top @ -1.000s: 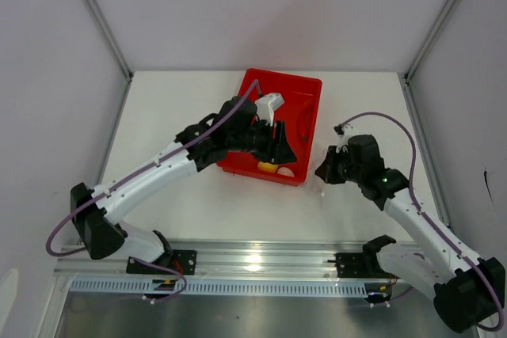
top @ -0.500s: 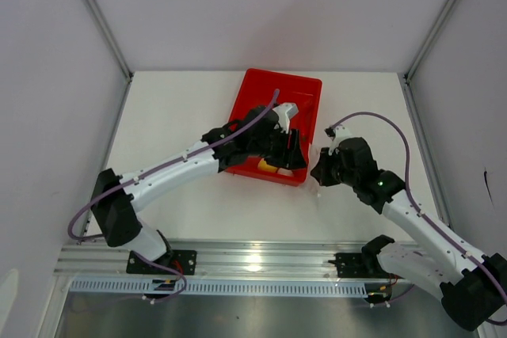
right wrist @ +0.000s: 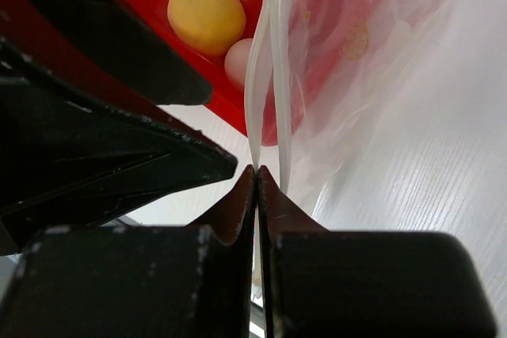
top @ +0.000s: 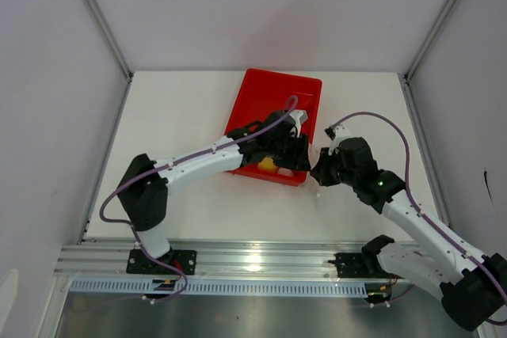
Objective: Place the food in the zip-top bag and seal the zipper
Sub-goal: Pick up the zipper food storage bag at the center of the board.
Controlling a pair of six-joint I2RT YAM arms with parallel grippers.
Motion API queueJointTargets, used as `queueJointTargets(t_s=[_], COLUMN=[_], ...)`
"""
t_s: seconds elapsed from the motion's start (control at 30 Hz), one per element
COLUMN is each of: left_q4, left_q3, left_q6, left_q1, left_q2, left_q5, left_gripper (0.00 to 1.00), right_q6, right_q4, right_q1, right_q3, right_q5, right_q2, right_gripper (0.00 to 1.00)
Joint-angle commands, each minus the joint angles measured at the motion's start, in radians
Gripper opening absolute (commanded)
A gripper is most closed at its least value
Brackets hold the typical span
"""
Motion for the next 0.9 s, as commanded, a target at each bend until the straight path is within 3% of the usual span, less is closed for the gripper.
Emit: queueJointTargets(t_s=[0.0, 0.33, 0.87], left_q4=[0.026, 0.012, 0.032], left_q3=[0.078, 0.129, 0.095], left_q6=[-0.021, -0.018, -0.019], left_q1=[-0.006, -0.002, 0.014], left_q2=[0.015, 0.052, 0.07], left_q5=[-0.007, -0.009, -0.001], left_gripper=[0.54, 0.53, 0.35], right_q6=[-0.003, -0.007, 0.002], right_q4=[0.029, 0.032, 0.038], right_q1=[0.003, 0.005, 0.003], right_q3=[0.033, 0.022, 0.019], right_q5=[-0.012, -0.013, -0.016], right_q2=[-0.011, -0.024, -0.052], right_gripper=[0.0, 0.0, 0.0])
